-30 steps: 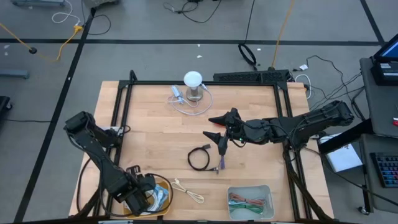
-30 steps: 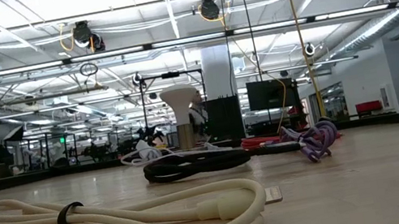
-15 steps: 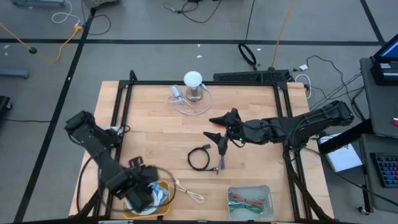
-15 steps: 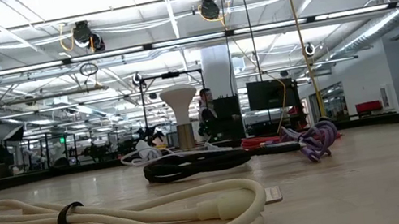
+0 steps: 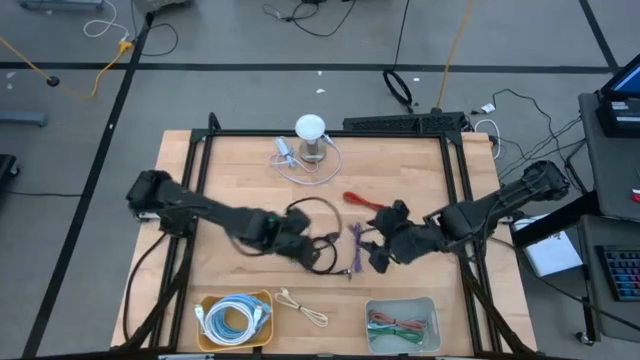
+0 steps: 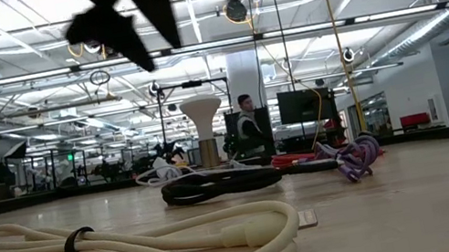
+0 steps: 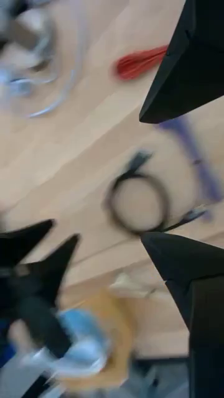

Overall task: Pick & Place USB Port
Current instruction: Put the red charger cable into the gray bin

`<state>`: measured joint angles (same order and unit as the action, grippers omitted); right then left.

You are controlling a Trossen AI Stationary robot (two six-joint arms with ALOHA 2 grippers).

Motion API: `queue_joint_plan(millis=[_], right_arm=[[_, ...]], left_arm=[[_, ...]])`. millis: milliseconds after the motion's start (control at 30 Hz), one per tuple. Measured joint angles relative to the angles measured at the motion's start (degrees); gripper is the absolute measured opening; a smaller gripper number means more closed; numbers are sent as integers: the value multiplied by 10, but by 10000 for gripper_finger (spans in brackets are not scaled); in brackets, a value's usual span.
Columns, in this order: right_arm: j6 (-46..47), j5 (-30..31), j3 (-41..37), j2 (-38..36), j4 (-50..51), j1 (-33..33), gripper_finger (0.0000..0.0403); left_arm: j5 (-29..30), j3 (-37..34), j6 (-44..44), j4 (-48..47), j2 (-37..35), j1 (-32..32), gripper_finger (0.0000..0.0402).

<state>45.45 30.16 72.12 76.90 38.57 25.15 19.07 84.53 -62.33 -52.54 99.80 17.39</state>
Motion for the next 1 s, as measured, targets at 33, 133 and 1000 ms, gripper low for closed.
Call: queue_joint_plan(millis=[33,133,1000], right_arm=[[21,2,0,0,33,6,293],[88,43,0,0,141,22,293],[-207,-71,-288,2,-213,-296,293]], left_arm=[[-8,0,21,19,7,-11,230],[-31,0,64,55,25,-33,230],[90,0,176,14,-161,5,230]])
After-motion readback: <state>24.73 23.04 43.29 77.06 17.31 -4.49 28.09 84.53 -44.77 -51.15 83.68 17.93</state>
